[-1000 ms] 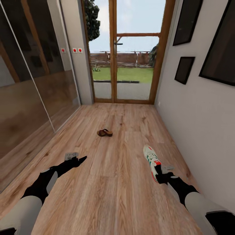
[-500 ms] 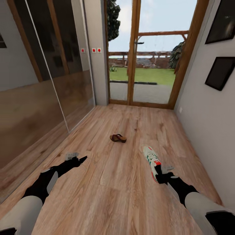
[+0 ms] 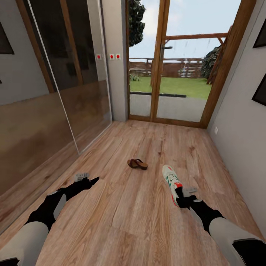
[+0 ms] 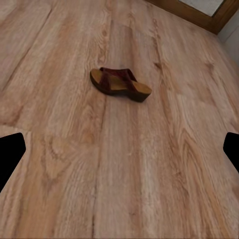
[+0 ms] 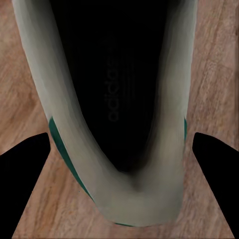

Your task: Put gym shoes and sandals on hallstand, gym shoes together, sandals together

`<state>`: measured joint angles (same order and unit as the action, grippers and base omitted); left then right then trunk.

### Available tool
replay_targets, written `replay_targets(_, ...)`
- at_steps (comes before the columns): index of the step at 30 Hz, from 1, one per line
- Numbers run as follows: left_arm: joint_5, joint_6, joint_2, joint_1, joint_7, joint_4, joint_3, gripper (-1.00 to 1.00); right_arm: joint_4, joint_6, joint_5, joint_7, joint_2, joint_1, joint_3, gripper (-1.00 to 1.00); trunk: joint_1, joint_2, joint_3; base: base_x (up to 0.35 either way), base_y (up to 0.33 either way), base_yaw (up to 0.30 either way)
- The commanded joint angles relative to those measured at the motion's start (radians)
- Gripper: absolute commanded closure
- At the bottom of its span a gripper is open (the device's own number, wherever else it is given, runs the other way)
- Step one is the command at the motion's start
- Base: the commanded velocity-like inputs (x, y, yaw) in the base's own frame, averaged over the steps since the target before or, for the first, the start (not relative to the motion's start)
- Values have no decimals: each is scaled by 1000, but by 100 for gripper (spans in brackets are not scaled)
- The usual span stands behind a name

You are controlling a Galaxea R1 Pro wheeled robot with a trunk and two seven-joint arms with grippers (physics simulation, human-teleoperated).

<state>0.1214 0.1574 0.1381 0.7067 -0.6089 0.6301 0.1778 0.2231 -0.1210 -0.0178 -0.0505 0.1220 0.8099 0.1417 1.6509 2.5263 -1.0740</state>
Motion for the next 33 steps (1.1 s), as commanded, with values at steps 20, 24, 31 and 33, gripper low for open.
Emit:
replay_targets(20,9,10,-1,0,-5,0,-25,-100,-53,80,-3,-2,1,0,7,100,0,0,-1,326,-228,1)
replay_targets(24,9,10,-2,0,-5,0,-27,-100,-55,81,-2,-2,1,0,7,100,0,0,-1,310,-253,0)
replay_targets(31,9,10,-9,1,-5,0,-27,-100,-56,81,-2,-2,1,0,7,100,0,0,-1,310,-254,0)
replay_targets(33,9,10,-11,1,-5,0,-27,-100,-56,80,-3,-2,1,0,7,100,0,0,-1,310,-254,0)
